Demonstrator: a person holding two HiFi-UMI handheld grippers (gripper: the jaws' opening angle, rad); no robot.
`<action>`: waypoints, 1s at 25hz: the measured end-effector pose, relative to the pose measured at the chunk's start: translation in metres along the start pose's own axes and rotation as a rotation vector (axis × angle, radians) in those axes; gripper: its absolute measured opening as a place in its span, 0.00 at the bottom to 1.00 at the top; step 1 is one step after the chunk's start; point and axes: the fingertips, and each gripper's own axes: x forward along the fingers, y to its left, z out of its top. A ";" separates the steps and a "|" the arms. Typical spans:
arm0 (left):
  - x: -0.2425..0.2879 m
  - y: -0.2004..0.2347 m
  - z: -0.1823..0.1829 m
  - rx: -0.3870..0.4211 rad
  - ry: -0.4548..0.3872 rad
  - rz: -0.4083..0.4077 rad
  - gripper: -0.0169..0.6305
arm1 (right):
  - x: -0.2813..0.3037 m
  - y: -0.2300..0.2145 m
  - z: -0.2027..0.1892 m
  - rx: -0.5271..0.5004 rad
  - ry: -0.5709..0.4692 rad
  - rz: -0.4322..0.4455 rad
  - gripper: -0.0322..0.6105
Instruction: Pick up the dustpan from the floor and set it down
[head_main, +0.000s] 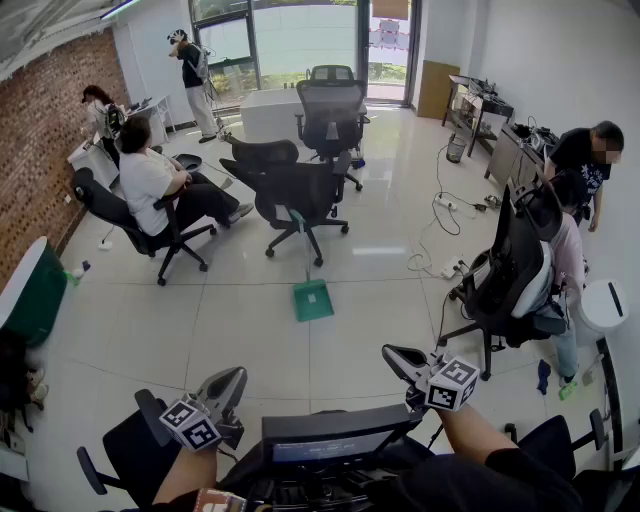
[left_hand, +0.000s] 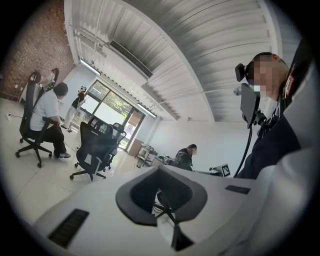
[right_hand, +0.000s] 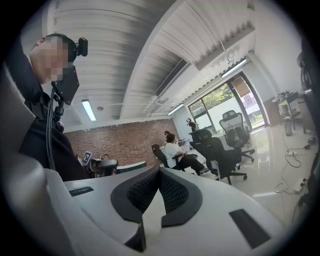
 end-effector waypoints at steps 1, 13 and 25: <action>0.007 -0.010 -0.005 -0.003 -0.002 0.003 0.04 | -0.011 -0.006 0.001 0.002 0.003 0.001 0.08; 0.060 -0.077 -0.040 -0.041 0.001 0.022 0.04 | -0.075 -0.048 0.008 0.010 0.032 0.034 0.08; 0.059 0.044 -0.005 -0.055 -0.014 -0.031 0.04 | 0.043 -0.058 0.019 -0.043 0.061 -0.002 0.08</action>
